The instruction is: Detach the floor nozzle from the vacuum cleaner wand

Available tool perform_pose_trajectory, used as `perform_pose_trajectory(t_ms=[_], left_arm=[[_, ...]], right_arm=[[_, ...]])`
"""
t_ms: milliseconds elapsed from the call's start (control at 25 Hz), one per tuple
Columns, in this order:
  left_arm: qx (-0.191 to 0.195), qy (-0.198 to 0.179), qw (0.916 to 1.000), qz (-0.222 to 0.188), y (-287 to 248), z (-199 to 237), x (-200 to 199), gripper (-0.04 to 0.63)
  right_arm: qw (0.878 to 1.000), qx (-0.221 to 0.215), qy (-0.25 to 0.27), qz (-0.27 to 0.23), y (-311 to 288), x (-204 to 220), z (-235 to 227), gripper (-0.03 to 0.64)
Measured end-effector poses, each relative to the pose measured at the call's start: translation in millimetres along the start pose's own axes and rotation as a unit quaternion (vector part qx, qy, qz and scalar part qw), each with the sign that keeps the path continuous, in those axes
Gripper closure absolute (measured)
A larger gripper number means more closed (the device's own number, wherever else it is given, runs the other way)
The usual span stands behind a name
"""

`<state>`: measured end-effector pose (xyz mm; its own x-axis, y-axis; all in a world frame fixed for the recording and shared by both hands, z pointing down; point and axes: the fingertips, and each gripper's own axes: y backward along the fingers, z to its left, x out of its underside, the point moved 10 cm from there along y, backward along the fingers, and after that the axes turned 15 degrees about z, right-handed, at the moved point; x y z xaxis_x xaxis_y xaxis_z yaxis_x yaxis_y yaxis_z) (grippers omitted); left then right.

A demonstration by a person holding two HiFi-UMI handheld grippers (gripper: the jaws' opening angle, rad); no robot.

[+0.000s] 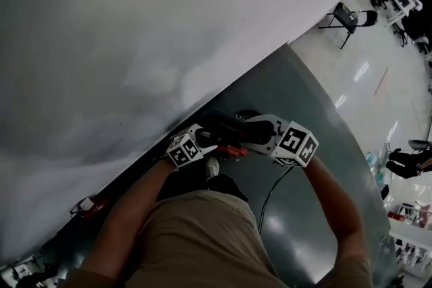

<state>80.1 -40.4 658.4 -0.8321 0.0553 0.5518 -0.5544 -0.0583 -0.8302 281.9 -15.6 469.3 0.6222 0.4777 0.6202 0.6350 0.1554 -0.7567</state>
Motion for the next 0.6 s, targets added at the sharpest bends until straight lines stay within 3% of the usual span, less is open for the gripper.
perform_pose_trajectory(t_ms=[80, 160, 320, 400, 520, 600], left_arm=[[-0.015, -0.011, 0.9997, 0.019, -1.0, -3.3, 2.7, 0.355], [-0.03, -0.03, 0.9984, 0.036, -3.9, -3.3, 3.4, 0.437], [-0.034, -0.056, 0.9967, 0.047, -3.3, -2.1, -1.6, 0.442], [-0.036, -0.055, 0.9968, 0.045, -2.2, -2.7, -7.2, 0.445], [-0.044, -0.043, 0.9973, 0.041, -5.2, 5.0, -9.6, 0.445], [-0.047, -0.056, 0.9965, 0.042, -3.2, 3.8, -8.3, 0.445]], right_arm=[[1.0, 0.0, -0.006, -0.006, -0.1, 5.2, 3.7, 0.416], [1.0, 0.009, -0.013, -0.007, 0.9, 6.9, 7.7, 0.416], [0.999, 0.029, -0.015, -0.002, 4.5, 4.2, 19.2, 0.416], [0.999, 0.013, -0.025, -0.017, 9.9, 10.7, 7.7, 0.416], [0.999, 0.045, -0.024, 0.002, 12.1, 1.0, 8.5, 0.416], [0.999, 0.046, -0.013, 0.004, 11.4, 1.0, 15.9, 0.416]])
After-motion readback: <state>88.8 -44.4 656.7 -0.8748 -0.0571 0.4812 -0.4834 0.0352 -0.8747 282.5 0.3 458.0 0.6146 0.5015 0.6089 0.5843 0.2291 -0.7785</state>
